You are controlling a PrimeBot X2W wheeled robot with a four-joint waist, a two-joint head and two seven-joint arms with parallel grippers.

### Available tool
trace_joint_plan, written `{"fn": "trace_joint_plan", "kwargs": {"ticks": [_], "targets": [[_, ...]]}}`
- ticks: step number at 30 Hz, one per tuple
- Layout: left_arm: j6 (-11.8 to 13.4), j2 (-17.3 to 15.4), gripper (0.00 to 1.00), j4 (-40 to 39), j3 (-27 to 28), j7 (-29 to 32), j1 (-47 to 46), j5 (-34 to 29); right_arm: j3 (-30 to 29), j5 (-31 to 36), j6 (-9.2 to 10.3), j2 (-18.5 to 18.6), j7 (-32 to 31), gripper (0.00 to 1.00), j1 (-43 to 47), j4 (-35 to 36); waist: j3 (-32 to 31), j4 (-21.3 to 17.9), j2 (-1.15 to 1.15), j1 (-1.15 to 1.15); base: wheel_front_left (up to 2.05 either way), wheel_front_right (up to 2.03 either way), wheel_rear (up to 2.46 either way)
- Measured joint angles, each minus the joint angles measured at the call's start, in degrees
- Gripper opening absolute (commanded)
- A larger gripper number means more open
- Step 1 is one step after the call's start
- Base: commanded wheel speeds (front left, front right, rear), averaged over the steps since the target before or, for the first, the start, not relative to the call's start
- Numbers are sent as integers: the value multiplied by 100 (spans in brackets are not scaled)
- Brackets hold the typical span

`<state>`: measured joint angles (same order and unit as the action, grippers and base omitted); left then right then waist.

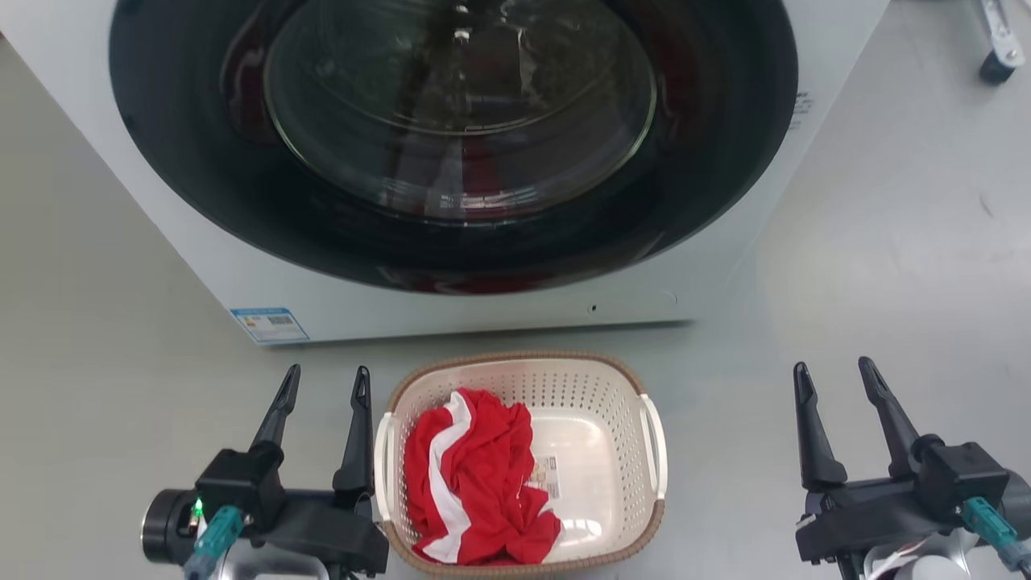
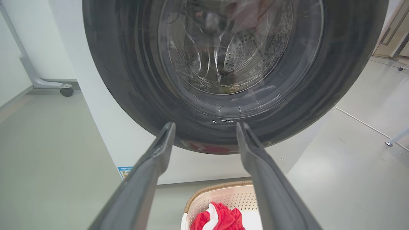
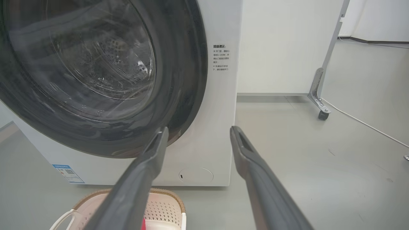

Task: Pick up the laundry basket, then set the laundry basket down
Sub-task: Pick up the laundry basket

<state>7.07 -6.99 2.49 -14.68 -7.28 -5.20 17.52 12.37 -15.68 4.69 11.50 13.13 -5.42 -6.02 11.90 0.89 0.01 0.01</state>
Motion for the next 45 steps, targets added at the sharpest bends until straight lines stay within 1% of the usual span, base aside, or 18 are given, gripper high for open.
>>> {"fn": "trace_joint_plan", "kwargs": {"ticks": [9,13,14,16,18,19,22,24,28,33,43,45], "targets": [[-58,16,100,426,63,175,-585,64,70,-53,-116,-81,-156,100,-578,-359,708,-15,0,1,0,0,0],[-112,44,100,671,60,278,-907,101,99,-60,-130,-114,-255,100,-861,-545,1028,-22,0,1,0,0,0],[-162,46,100,742,65,301,-984,108,109,-62,-162,-124,-257,100,-939,-589,1108,-24,0,1,0,0,0],[-174,67,100,872,70,349,-1129,126,123,-70,-169,-144,-304,100,-1102,-677,1269,-28,0,1,0,0,0],[-243,93,100,1024,91,377,-1300,282,129,-124,-220,-154,-342,100,-1278,-782,1430,-32,1,1,0,0,0],[-312,97,100,1165,63,478,-1521,314,125,-147,-227,-155,-359,100,-1459,-888,1592,-37,1,1,0,0,0],[-409,121,100,1389,34,597,-1870,325,130,-151,-276,-169,-410,100,-1749,-1038,1834,-43,1,1,0,0,0],[-414,123,100,1462,26,633,-1990,346,138,-154,-279,-177,-449,100,-1855,-1103,1916,-44,0,0,0,0,0],[-515,122,100,1777,36,780,-2402,388,213,-154,-371,-227,-526,100,-2269,-1356,2237,-49,1,1,0,0,0],[-621,108,100,2215,46,923,-2838,403,298,-152,-428,-323,-603,100,-2720,-1719,2636,-59,1,1,0,0,0],[-864,111,100,3108,33,1029,-3249,460,511,-118,-575,-435,-686,100,-3179,-2525,3270,-60,1,0,0,0,0],[-869,116,100,3307,34,1054,-3283,464,557,-93,-624,-453,-686,100,-3223,-2680,3365,-54,0,0,0,0,0]]}}
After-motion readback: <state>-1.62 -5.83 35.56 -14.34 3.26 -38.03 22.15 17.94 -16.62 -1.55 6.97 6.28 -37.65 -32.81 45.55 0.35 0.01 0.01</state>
